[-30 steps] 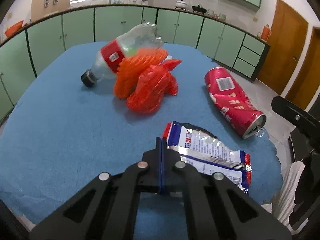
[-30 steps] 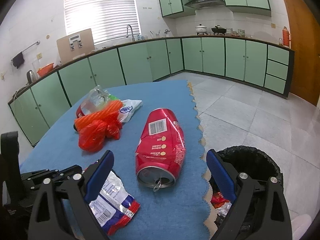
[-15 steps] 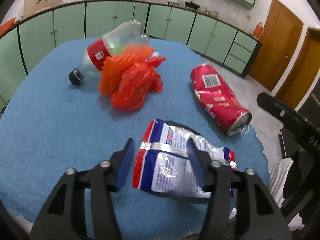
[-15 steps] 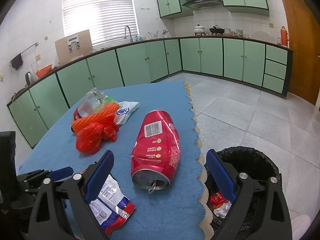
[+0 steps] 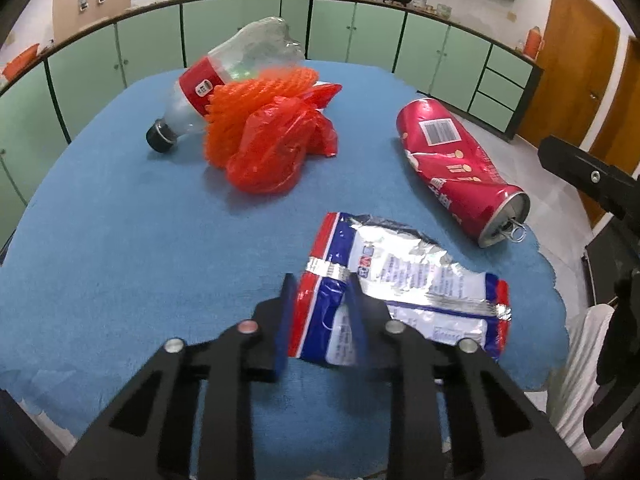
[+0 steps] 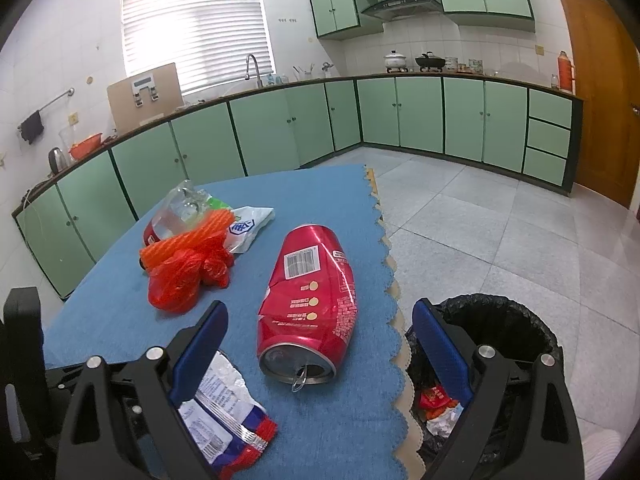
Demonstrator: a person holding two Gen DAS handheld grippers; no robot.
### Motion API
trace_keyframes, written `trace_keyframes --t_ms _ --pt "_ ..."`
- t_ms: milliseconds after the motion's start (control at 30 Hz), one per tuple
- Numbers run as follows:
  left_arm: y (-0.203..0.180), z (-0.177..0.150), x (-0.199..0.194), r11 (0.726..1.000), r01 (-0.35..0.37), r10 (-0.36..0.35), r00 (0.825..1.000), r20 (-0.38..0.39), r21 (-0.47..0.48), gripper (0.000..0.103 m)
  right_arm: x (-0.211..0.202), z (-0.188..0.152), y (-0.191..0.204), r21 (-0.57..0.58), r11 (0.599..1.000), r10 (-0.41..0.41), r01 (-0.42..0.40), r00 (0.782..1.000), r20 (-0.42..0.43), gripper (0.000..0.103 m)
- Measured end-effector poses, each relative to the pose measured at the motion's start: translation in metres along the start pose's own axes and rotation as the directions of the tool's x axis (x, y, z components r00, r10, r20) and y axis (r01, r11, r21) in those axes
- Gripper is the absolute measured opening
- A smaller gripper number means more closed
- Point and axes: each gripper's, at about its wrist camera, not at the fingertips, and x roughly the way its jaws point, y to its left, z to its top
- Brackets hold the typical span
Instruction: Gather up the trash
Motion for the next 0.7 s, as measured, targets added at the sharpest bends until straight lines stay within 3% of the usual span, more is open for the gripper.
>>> trace_keyframes --t_ms 33,267,600,700 --pt "-0.001 -0.001 0.000 1.000 -0.004 0.004 1.000 0.000 0.003 0.000 0.000 0.000 0.000 0.001 1.000 -0.001 0.001 1.000 0.000 0.091" --pt "0.000 0.004 -0.002 1.000 0.011 -0.011 1.000 0.029 -0.007 0.000 0.000 0.000 -0.004 0.013 1.000 -0.013 0.013 1.000 0.004 0.091" --pt "0.054 0.024 -0.011 0.991 -0.112 0.120 0.988 0.101 -0.080 0.000 0.002 -0.002 -0.005 0.018 1.000 -0.006 0.006 1.000 -0.004 0.091" --pt "0.063 0.025 -0.012 0.990 -0.104 0.112 0.990 0.090 -0.093 0.000 0.004 -0.003 -0.003 0.019 1.000 -0.002 0.002 1.000 -0.009 0.091"
